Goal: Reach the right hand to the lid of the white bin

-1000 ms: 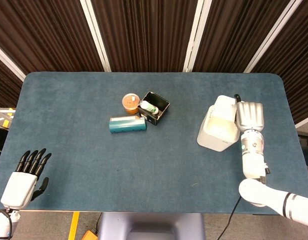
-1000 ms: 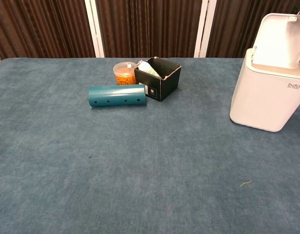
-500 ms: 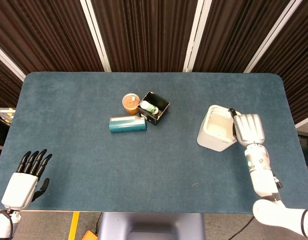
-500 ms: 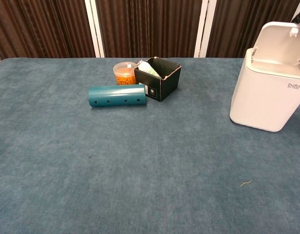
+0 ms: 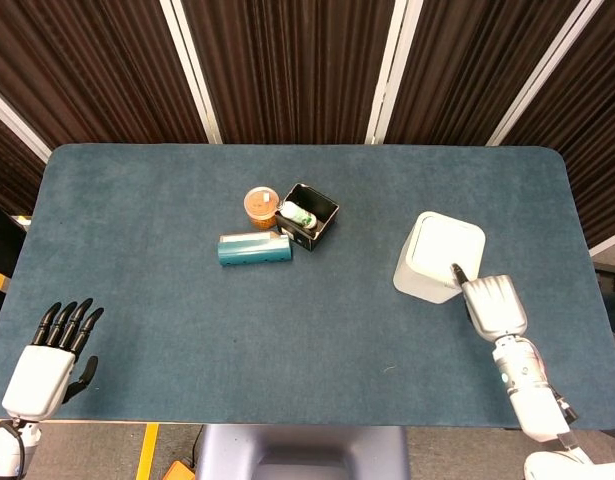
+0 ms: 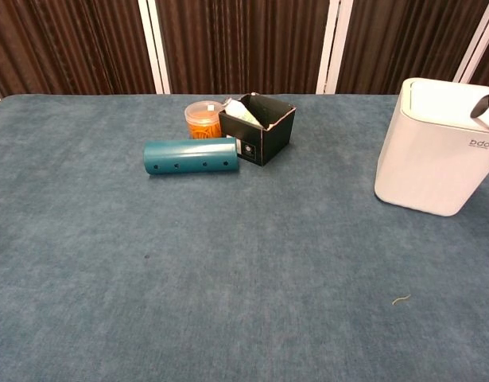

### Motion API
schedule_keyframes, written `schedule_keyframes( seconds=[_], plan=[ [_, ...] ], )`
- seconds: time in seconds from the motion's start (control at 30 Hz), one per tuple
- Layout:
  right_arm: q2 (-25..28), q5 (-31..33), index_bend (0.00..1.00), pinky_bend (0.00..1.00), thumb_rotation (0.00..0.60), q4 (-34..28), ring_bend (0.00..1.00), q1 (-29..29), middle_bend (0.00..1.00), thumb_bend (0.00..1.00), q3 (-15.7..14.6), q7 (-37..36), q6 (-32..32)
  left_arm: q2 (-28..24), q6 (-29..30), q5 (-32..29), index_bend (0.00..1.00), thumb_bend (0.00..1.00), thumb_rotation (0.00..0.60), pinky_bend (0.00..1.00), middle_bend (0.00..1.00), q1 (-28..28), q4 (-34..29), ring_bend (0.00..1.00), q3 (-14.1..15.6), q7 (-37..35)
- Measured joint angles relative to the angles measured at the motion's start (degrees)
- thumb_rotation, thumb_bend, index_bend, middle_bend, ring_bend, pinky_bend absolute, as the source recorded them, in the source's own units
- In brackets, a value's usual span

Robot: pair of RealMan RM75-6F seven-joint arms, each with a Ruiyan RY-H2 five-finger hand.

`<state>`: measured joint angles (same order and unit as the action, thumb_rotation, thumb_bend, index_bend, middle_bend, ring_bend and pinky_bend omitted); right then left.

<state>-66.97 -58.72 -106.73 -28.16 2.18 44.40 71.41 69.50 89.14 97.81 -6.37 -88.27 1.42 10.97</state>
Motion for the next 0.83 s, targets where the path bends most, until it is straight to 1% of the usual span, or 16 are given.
schedule_keyframes(
  seconds=[0.1,0.17,0.2,0.23,0.27,0.3,0.33,0.37,0.4,0.43,0.47,0.5,0.53,0.63,0.73,0.83],
  plan=[
    [-1.1,0.6,0.30,1.00,0.600,1.3,1.00,0.1,1.00,0.85,-0.7,0.8,-0.8,-0.1,0.2,0.1,0.00,0.48,0.600,0.00,0.00,0.1,0.0,0.00,0.0,-0.2],
    [-1.4,1.2,0.27,1.00,0.600,1.6,1.00,0.3,1.00,0.85,-0.7,0.7,-0.6,-0.2,0.4,0.2,0.00,0.48,0.600,0.00,0.00,0.1,-0.1,0.00,0.0,-0.3],
    [-1.5,1.0,0.23,0.96,0.600,1.6,0.95,0.5,0.99,0.83,-0.7,0.3,-0.1,-0.2,0.5,0.3,0.00,0.48,0.600,0.00,0.00,0.1,-0.1,0.00,0.0,-0.3],
    [-1.5,-0.1,0.17,0.88,0.600,1.7,0.86,1.0,0.93,0.81,-0.8,-0.5,0.9,-0.2,0.6,0.3,0.00,0.48,0.600,0.00,0.00,0.2,-0.1,0.00,0.0,-0.4],
    [-1.6,-1.5,0.09,0.76,0.600,1.8,0.73,1.4,0.82,0.77,-1.0,-1.2,2.0,-0.2,0.8,0.4,0.00,0.48,0.600,0.00,0.00,0.2,-0.1,0.00,0.0,-0.4],
    [-1.6,-3.4,0.05,0.65,0.600,1.9,0.59,1.9,0.67,0.75,-1.2,-2.0,3.2,-0.2,0.9,0.5,0.00,0.48,0.600,0.00,0.00,0.2,-0.1,0.00,0.0,-0.5],
    [-1.6,-6.5,0.01,0.49,0.600,2.0,0.41,2.9,0.48,0.71,-1.7,-3.2,5.2,-0.2,1.0,0.6,0.00,0.48,0.600,0.00,0.00,0.3,-0.1,0.00,0.0,-0.5],
    [-1.5,-9.2,0.00,0.33,0.600,2.0,0.23,3.8,0.29,0.67,-2.2,-4.1,6.9,-0.2,1.0,0.6,0.00,0.48,0.600,0.00,0.00,0.3,-0.1,0.00,0.0,-0.6],
    [-1.4,-12.0,0.00,0.20,0.600,2.1,0.11,4.8,0.16,0.63,-2.9,-4.9,8.6,-0.2,1.0,0.6,0.00,0.48,0.600,0.00,0.00,0.3,-0.1,0.00,0.0,-0.6],
    [-1.1,-16.0,0.00,0.09,0.600,2.2,0.03,6.5,0.06,0.58,-4.2,-5.9,11.0,-0.2,1.1,0.6,0.00,0.48,0.600,0.00,0.00,0.3,-0.1,0.00,0.0,-0.6],
    [-1.0,-19.0,0.00,0.03,0.600,2.3,0.00,7.8,0.01,0.56,-5.4,-6.7,12.8,-0.2,1.1,0.7,0.00,0.48,0.600,0.00,0.00,0.3,0.0,0.00,0.0,-0.7],
    [-0.9,-22.0,0.00,0.00,0.600,2.7,0.00,9.3,0.00,0.55,-6.5,-7.6,14.8,-0.2,1.1,0.8,0.00,0.48,0.600,0.00,0.00,0.3,0.0,0.00,0.1,-0.7],
    [-0.9,-25.9,0.00,0.00,0.600,3.7,0.00,11.5,0.00,0.54,-8.0,-9.2,17.6,-0.2,1.2,1.0,0.00,0.48,0.600,0.00,0.00,0.3,0.0,0.00,0.1,-0.7],
    [-2.0,-33.4,0.00,0.00,0.600,8.5,0.00,16.9,0.00,0.51,-11.2,-14.9,24.6,-0.2,1.5,1.4,0.00,0.48,0.600,0.00,0.00,0.4,-0.1,0.00,0.3,-0.8],
    [-2.8,-36.5,0.00,0.00,0.600,13.6,0.00,21.0,0.00,0.51,-13.8,-20.6,27.6,-0.2,1.6,1.8,0.00,0.48,0.600,0.00,0.00,0.5,0.3,0.00,0.6,-1.1],
    [-3.2,-36.6,0.00,0.00,0.600,15.1,0.00,22.2,0.00,0.51,-13.9,-22.0,27.4,-0.1,2.0,1.9,0.00,0.48,0.600,0.00,0.00,0.6,0.8,0.00,0.6,-1.4]
  ],
)
